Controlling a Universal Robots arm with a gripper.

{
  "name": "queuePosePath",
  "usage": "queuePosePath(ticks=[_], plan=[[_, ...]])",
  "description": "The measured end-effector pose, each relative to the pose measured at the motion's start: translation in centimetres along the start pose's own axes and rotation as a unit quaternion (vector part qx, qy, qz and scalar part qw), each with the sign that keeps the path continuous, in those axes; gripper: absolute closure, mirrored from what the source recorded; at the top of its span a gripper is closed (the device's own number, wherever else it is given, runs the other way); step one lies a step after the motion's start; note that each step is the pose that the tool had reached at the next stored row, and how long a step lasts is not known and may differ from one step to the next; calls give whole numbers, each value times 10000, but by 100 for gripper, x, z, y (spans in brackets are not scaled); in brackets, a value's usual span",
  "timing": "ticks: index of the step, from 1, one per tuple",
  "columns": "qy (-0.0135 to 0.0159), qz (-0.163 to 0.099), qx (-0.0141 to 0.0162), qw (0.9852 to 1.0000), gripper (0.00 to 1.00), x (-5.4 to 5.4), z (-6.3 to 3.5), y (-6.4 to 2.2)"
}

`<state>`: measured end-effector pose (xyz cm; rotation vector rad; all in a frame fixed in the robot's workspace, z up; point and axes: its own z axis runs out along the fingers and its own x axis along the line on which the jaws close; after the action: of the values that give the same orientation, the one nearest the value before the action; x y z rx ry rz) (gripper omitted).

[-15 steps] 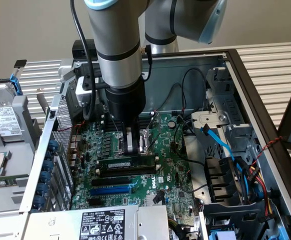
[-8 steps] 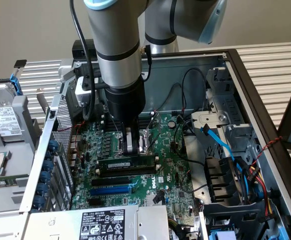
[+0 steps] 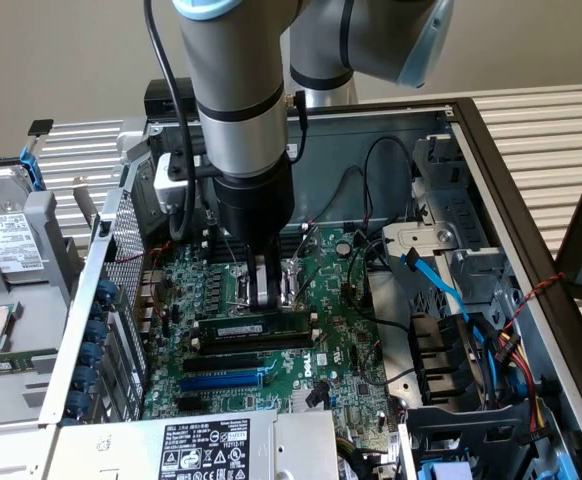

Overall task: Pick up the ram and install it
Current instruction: 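Insert the ram into the slot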

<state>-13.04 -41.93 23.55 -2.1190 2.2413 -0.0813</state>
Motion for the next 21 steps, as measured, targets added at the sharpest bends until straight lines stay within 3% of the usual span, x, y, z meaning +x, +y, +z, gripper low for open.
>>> queuePosePath(ticks=[3,4,17,21], plan=[[4,0,-80,10000,88,0,3,-1],[6,0,-89,10000,88,1,3,-1],[4,-6,-91,10000,88,0,26,-30],[2,-8,-127,9999,88,1,28,-30]])
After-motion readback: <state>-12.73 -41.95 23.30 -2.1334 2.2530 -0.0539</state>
